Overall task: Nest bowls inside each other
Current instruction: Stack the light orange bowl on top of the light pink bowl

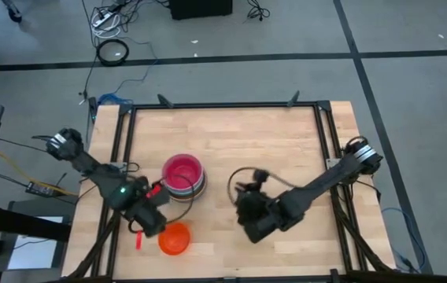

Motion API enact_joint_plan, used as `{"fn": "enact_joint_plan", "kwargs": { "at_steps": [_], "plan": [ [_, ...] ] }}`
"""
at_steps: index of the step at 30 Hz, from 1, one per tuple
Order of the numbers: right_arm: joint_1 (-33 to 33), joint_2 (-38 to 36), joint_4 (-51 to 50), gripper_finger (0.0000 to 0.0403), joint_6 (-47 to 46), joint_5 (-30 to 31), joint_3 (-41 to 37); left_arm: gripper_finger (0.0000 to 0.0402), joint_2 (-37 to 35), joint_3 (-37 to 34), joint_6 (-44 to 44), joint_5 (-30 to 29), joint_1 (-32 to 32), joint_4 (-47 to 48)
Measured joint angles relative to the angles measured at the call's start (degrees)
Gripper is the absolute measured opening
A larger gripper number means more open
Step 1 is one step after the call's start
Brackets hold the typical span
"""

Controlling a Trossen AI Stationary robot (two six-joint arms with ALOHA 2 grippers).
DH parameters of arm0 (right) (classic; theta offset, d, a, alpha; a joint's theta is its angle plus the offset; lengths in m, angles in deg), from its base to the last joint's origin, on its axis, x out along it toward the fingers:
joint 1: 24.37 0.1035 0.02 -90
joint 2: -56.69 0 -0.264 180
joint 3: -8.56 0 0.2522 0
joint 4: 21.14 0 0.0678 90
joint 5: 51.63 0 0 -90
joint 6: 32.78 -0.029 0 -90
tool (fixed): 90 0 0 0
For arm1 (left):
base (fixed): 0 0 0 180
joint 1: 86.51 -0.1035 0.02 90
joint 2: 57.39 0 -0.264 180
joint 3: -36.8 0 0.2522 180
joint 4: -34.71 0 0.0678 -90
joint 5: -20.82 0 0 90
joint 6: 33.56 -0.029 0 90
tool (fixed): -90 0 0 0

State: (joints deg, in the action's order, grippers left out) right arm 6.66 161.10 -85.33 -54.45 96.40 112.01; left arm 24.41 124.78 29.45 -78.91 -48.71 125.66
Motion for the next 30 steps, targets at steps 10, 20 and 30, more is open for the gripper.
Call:
{"fn": "enact_joint_plan", "kwargs": {
  "at_steps": [10, 20, 30],
  "plan": [
    [-0.82, -14.64, -14.28, 0.0034, -12.17, 3.93, 0.04, 0.0214, 2.89, -2.63, 8.87, 0.14, 6.09, -17.63],
    [-1.76, -19.89, -16.3, 0.002, -14.19, 1.55, 0.07, 0.0213, 11.02, -2.58, 9.45, 2.34, 9.58, -24.33],
    [-2.77, -19.39, -16.14, 0.0049, -14.81, -2.72, 0.07, 0.0215, 15.09, -2.58, 9.9, 1.59, 9.51, -30.4]
  ]
}}
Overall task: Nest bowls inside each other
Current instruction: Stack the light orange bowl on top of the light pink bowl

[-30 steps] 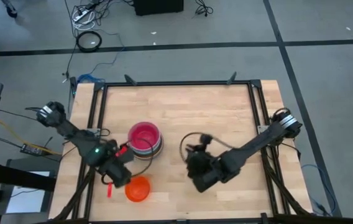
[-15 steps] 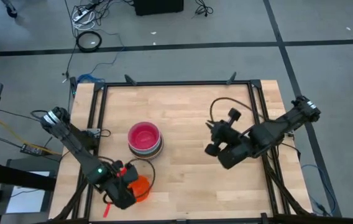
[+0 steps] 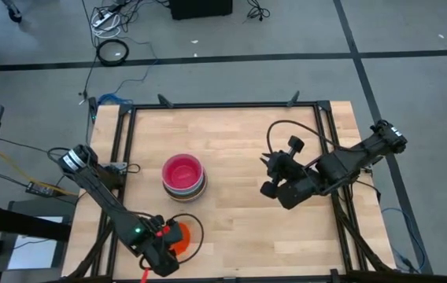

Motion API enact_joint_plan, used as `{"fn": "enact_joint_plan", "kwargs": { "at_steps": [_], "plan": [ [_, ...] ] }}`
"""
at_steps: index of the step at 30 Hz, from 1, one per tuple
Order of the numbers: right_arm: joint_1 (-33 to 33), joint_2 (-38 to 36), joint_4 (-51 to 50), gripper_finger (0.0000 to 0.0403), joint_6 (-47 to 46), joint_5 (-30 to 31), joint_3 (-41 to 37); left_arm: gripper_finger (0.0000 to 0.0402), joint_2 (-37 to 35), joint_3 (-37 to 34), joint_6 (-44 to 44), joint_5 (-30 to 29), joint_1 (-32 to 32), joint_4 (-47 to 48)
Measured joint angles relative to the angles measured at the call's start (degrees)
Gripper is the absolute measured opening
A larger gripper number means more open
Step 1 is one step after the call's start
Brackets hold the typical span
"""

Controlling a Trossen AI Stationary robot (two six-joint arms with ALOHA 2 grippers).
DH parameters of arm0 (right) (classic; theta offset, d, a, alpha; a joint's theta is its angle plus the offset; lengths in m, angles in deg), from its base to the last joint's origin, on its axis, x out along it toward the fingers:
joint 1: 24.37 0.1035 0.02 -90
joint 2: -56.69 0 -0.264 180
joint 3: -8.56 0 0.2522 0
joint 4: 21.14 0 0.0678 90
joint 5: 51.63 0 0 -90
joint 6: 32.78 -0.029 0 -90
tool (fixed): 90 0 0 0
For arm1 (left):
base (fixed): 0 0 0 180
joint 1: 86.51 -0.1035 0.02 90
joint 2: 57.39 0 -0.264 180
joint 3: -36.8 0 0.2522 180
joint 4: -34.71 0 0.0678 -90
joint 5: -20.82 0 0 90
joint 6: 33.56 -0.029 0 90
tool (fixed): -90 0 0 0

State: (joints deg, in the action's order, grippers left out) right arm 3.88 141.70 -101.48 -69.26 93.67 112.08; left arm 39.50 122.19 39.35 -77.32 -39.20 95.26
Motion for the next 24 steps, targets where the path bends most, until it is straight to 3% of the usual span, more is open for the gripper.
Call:
{"fn": "enact_joint_plan", "kwargs": {
  "at_steps": [15, 24],
  "plan": [
    [0.02, 0.0, -1.17, 0.0118, -0.94, -1.13, -0.02, 0.0295, 1.67, 0.02, 3.45, 0.1, -1.58, -0.94],
    [0.05, 0.0, -1.57, 0.0118, -0.9, -1.55, -0.02, 0.031, 9.38, 0.02, 1.21, 7.87, -1.49, -8.62]
  ]
}}
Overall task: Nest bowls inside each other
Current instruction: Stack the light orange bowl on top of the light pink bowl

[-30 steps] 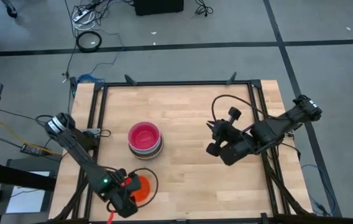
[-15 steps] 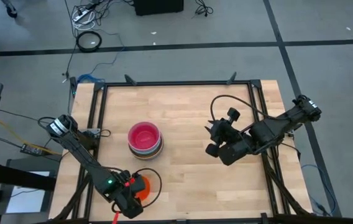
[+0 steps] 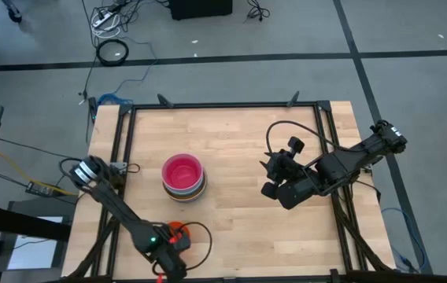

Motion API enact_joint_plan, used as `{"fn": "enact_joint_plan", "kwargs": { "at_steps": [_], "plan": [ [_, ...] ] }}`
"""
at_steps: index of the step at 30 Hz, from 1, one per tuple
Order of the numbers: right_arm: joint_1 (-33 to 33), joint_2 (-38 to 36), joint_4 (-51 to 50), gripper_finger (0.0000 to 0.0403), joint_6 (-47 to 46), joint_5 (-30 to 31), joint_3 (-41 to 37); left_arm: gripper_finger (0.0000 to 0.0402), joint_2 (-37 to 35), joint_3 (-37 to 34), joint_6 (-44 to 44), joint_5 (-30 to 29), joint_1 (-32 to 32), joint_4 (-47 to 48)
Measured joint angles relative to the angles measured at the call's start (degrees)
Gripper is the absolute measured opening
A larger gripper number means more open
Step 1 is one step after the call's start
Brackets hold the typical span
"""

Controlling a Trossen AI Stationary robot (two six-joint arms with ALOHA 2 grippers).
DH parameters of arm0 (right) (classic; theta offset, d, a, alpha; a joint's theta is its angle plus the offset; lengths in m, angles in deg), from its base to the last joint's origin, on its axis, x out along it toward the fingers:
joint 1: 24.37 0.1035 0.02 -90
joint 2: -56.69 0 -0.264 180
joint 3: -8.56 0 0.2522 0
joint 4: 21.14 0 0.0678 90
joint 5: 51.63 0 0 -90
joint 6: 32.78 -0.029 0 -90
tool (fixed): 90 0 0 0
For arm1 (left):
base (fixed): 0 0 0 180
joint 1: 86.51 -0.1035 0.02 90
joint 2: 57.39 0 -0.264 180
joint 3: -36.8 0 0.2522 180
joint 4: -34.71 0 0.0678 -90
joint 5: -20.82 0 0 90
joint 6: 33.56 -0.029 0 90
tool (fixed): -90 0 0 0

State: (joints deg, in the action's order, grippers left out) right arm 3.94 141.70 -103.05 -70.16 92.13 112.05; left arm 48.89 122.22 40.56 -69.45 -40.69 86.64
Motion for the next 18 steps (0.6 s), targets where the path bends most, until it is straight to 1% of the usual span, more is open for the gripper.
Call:
{"fn": "enact_joint_plan", "kwargs": {
  "at_steps": [4, 7, 10, 14, 18],
  "plan": [
    [-0.01, 0.0, -0.21, 0.012, 0.0, 0.01, 0.0, 0.031, 1.05, 0.0, -0.11, -0.01, 0.0, 1.33],
    [0.08, 0.0, -0.21, 0.0119, 0.02, -0.02, 0.0, 0.031, 1.02, 0.0, -0.09, -2.39, -0.02, 2.91],
    [0.16, 0.0, -0.19, 0.0119, 0.02, -0.01, 0.0, 0.0307, 1.02, 0.0, -0.07, -3.07, -0.07, 3.4],
    [0.36, 0.0, -0.17, 0.0118, 0.0, -0.04, 0.0, 0.0292, 1.02, 0.0, -0.11, -5.02, -0.07, 3.74],
    [0.47, 0.0, -0.15, 0.0118, -0.06, -0.07, 0.0, 0.0264, 1.02, 0.0, -0.09, -5.92, -0.07, 3.58]
  ]
}}
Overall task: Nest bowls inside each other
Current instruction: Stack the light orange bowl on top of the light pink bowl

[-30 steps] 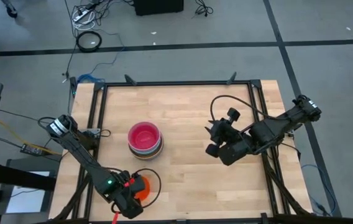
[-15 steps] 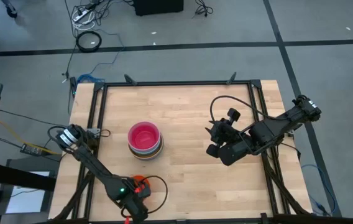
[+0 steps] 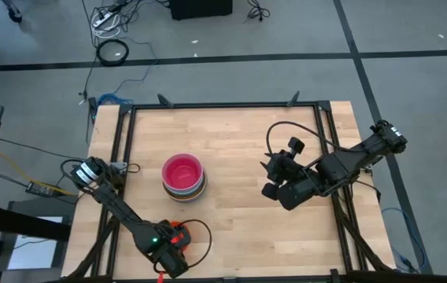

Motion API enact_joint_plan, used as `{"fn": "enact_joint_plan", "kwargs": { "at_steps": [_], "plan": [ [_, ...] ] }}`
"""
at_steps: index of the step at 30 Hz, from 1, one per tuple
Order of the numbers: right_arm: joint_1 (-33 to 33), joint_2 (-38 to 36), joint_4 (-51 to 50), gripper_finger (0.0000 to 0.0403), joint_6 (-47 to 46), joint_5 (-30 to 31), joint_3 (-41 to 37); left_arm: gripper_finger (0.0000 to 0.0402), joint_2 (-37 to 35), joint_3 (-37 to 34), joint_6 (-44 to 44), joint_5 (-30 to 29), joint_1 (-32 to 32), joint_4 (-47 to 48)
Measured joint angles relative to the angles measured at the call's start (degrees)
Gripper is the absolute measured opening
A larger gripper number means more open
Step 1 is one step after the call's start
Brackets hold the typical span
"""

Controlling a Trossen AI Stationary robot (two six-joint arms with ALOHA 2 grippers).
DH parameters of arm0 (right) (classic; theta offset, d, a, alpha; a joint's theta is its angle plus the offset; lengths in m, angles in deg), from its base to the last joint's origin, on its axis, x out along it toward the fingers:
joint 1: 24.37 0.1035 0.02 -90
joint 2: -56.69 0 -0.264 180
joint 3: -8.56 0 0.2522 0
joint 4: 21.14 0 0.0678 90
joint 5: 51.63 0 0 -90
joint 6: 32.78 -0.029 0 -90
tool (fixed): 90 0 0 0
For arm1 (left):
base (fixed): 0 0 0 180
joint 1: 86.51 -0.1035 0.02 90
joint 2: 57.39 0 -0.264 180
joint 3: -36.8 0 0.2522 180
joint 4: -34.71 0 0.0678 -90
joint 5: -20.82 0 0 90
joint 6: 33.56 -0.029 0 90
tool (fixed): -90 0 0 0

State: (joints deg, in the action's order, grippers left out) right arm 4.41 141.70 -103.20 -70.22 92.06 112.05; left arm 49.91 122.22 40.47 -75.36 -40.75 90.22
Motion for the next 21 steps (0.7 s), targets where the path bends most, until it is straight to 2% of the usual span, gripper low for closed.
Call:
{"fn": "enact_joint_plan", "kwargs": {
  "at_steps": [21],
  "plan": [
    [0.13, 0.02, 0.07, 0.0118, -0.09, -0.09, 0.0, 0.0015, -0.24, 0.07, 0.9, -1.26, 0.0, 0.05]
  ]
}}
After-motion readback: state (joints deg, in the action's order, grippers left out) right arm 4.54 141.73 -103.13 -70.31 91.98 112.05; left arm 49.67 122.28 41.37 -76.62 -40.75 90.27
